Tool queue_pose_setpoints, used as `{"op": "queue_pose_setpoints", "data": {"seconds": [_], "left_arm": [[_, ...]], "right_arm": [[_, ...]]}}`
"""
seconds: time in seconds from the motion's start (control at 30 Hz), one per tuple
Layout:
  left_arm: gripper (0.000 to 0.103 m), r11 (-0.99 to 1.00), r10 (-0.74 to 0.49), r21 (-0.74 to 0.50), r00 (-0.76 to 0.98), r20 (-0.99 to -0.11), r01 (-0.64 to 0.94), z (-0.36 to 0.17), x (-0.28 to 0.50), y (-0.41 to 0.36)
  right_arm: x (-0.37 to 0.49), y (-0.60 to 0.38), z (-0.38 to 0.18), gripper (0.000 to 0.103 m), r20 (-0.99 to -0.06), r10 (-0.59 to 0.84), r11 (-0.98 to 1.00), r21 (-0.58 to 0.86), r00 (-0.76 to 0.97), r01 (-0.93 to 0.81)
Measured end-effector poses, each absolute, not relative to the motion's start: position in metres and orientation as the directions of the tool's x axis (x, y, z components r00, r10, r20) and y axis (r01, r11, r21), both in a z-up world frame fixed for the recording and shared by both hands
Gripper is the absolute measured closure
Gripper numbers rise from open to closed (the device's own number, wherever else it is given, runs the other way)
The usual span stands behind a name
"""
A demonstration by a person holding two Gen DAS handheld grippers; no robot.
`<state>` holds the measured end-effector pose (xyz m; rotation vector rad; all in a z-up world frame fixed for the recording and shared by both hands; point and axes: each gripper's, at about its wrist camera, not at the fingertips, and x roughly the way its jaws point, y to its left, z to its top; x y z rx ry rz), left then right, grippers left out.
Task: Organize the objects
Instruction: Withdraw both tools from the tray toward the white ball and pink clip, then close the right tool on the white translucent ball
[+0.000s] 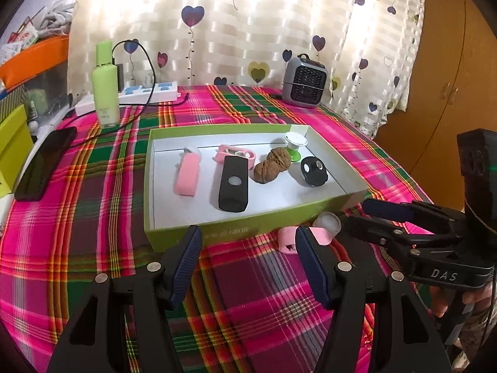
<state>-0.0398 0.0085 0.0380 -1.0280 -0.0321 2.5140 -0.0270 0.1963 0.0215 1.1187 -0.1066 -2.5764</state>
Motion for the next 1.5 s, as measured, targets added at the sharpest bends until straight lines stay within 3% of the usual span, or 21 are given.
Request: {"op": "queue_pose_setpoints", "data": {"seconds": [0.63,1.07,1.2,1.5], "left_arm": [[0.041,-0.903,0.402,-0.182,-0.618,-0.676,-0.388,0.030,-0.039,0.006],[0.041,-0.901,0.408,-0.189,-0.614,-0.676,-0.391,0.029,-0.040,0.004],[0.041,-0.899,0.412,-0.194,-0.611,-0.676,-0.392,0.027,-0.039,0.003],[0.041,-0.897,0.418,-0.201,-0.606,-0.677,-0.394,0.025,-0.038,0.004]], "right_arm": [[-0.042,0.185,0.010,0.049,-0.722,-0.278,-0.960,0.181,-0.634,0.216],[-0.049,0.191,0.004,0.049,-0.724,-0.342,-0.938,0.299,-0.599,0.174],[-0.049,0.194,0.005,0.057,-0.721,-0.339,-0.938,0.310,-0.605,0.156],[-0.053,0.188,0.001,0.057,-0.737,-0.351,-0.935,0.314,-0.577,0.167]]}}
